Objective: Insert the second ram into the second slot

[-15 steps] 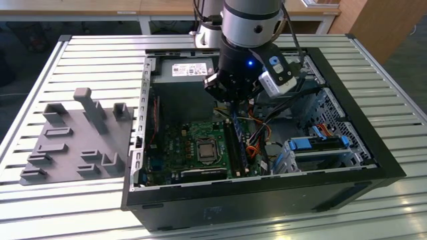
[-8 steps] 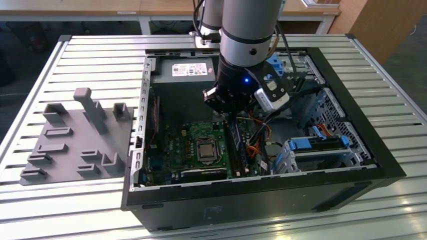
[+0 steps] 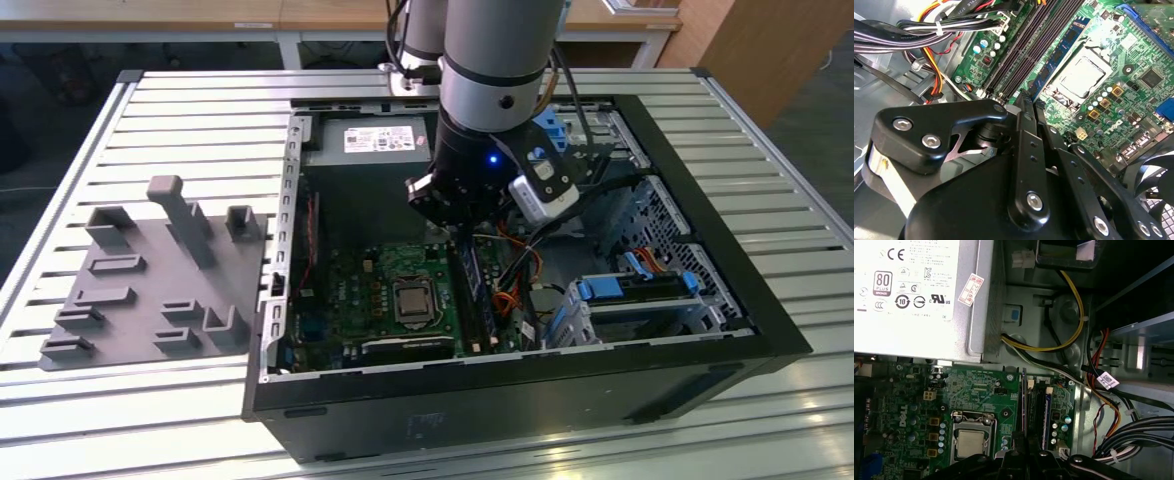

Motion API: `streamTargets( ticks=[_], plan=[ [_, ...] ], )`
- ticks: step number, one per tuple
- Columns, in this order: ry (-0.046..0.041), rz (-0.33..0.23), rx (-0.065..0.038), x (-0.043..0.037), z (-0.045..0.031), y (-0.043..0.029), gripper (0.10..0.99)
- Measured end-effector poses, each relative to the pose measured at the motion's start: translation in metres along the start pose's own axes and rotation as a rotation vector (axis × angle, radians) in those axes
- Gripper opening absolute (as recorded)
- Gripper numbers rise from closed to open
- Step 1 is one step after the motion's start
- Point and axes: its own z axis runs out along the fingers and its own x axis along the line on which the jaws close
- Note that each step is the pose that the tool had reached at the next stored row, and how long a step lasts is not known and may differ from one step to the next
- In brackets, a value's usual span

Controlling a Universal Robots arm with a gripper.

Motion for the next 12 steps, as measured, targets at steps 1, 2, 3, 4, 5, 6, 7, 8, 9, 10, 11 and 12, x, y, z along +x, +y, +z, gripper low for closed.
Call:
streamTargets(
  ticks=[1,2,3,4,5,6,7,8,9,10,11,12],
  plan=[
    [0.0001,0.0,0.0,0.0,-0.0001,0.0,0.137],
    [0.0001,0.0,0.0,0.0,-0.0001,0.0,0.137],
    [0.0002,0.0,0.0,0.0,0.0,0.0,0.137],
    [0.0001,0.0,0.0,0.0,0.0003,0.0,0.137],
    [0.0001,0.0,0.0,0.0,0.0004,0.0,0.137],
    [0.0001,0.0,0.0,0.0,0.0005,0.0,0.137],
    [0.0001,0.0,0.0,0.0,0.0007,0.0,0.137],
    [0.0001,0.0,0.0,0.0,0.0008,0.0,0.137],
    [0.0001,0.0,0.0,0.0,0.001,0.0,0.137],
    [0.0001,0.0,0.0,0.0,0.0012,0.0,0.137],
    [0.0,0.0,0.0,0.0,0.0015,0.0,0.137],
    [0.0,0.0,0.0,0.0,0.0017,0.0,0.137]
  ],
)
